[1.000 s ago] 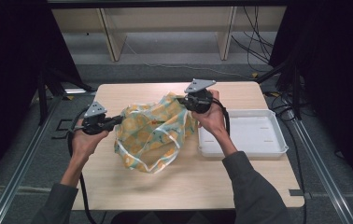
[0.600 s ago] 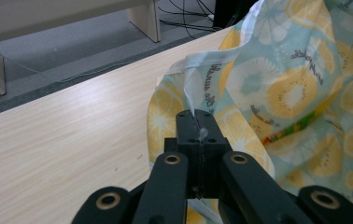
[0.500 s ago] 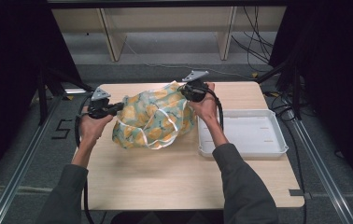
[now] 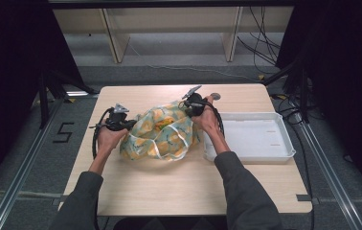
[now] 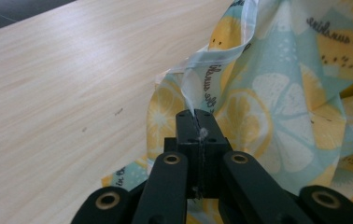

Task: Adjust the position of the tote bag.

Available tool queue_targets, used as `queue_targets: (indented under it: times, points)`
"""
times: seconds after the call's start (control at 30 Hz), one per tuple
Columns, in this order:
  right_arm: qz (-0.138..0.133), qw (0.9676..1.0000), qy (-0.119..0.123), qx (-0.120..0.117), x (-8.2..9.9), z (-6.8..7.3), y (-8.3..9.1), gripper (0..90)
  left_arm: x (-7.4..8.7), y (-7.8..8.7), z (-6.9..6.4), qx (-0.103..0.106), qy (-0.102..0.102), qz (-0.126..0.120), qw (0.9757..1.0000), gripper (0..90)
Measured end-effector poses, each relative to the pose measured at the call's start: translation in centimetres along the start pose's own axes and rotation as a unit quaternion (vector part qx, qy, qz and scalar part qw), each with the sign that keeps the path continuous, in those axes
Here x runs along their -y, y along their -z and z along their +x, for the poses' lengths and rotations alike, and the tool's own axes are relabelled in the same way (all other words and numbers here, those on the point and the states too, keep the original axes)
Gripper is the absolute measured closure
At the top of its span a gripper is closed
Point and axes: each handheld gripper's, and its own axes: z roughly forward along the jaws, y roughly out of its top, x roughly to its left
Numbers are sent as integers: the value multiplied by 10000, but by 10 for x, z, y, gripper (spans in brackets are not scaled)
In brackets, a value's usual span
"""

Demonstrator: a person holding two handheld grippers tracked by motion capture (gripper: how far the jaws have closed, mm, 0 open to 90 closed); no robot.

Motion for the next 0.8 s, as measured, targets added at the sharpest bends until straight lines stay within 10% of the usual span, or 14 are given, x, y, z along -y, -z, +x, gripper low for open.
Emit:
queue_targets:
  times: [0.07, 0.23, 0.4, 0.63, 0.8]
  points:
    - [112, 9999, 12, 62, 1, 1, 3, 576, 1, -1, -1, 7, 74, -49, 10000, 896]
    - [-663, 9972, -340, -13, -6, 2, 38, 438, 3, -1, -3, 3, 77, -53, 10000, 896]
    - [-1317, 9895, -95, -590, -15, 23, 75, 406, 1, -3, -6, -7, 133, -126, 9998, 894]
    - [-777, 9910, 520, -954, -5, 44, 52, 463, -3, 11, -7, 19, -109, 136, 9998, 753]
    - [-623, 9900, 802, -975, -1, 46, 39, 693, -14, 41, -14, -61, 45, 83, 9999, 422]
